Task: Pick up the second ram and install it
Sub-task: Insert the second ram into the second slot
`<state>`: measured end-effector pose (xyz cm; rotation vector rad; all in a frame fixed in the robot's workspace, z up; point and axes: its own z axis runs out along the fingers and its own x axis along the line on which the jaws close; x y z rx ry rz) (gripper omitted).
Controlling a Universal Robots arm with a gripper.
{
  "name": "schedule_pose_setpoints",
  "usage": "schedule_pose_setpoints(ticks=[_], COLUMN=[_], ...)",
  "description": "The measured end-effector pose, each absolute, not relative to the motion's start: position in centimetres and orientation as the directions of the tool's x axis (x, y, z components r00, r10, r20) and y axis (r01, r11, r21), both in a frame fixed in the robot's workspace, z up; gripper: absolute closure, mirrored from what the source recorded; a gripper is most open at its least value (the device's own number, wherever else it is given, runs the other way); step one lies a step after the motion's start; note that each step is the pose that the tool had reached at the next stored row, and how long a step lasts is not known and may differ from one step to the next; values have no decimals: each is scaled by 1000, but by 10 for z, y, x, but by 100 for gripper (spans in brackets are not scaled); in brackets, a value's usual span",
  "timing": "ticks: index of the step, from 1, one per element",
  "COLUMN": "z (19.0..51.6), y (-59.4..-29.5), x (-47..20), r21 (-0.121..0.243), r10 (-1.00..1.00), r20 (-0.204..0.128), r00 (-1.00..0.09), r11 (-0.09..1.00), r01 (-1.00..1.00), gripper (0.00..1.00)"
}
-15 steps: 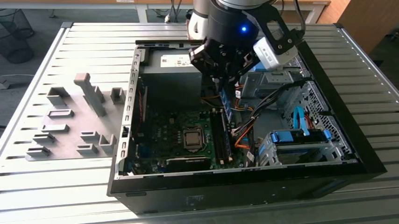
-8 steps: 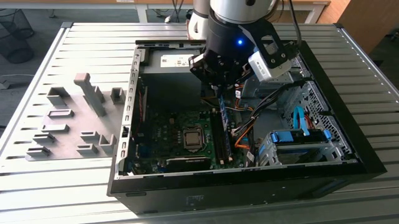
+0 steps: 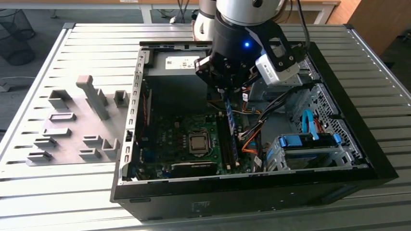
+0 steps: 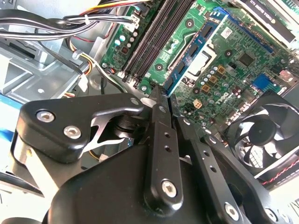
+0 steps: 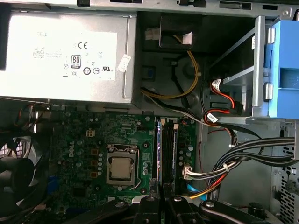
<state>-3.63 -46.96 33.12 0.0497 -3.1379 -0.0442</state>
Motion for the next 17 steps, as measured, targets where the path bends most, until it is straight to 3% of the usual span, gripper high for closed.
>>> schedule_pose_setpoints(ticks=[17], z=[328], y=[-470], x=[-36], r21=[28], r10=[-15], r20=[2], r00=[-1000], r11=[999], r01=[-14], gripper=[86])
